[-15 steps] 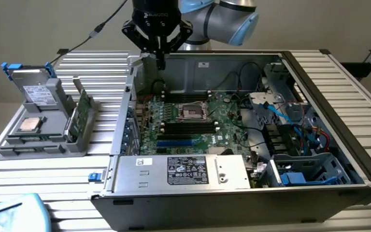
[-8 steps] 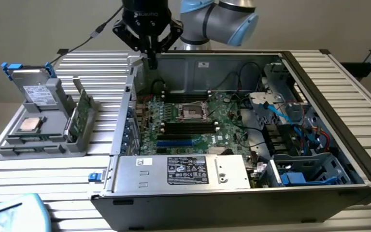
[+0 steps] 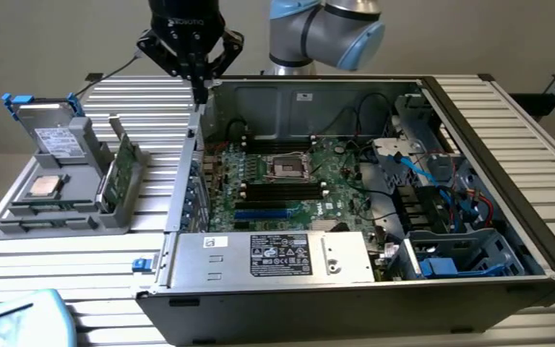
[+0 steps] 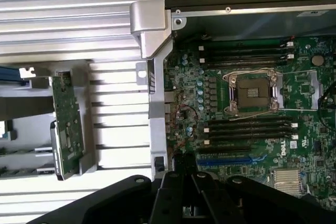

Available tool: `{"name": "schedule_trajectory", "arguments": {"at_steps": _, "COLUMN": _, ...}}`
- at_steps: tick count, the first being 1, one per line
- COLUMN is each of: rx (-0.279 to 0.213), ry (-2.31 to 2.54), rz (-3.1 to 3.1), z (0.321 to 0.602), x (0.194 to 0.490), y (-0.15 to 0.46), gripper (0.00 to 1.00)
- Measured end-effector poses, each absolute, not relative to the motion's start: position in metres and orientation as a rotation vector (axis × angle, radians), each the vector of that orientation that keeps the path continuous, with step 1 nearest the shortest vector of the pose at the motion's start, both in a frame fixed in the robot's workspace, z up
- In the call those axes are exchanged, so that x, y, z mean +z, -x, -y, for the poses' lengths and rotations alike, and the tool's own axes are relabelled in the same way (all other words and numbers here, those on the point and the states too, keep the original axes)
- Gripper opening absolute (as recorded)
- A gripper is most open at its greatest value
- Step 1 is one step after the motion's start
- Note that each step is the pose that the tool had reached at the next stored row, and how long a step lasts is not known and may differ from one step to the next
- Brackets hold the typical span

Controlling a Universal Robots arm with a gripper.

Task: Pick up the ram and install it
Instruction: 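Reach for the ram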

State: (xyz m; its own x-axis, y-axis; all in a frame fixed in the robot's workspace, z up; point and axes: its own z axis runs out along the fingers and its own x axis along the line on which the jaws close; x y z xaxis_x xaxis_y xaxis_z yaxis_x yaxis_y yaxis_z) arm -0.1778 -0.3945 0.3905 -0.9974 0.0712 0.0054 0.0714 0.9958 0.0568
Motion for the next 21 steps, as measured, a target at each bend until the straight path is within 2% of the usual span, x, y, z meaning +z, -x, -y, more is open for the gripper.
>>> {"name": "schedule_trajectory", "arguments": {"at_steps": 21, "rx": -0.140, "ry": 0.113, "rz": 3.056, "z": 0.394, "x": 0.386, "y": 0.272, "gripper": 0.11}}
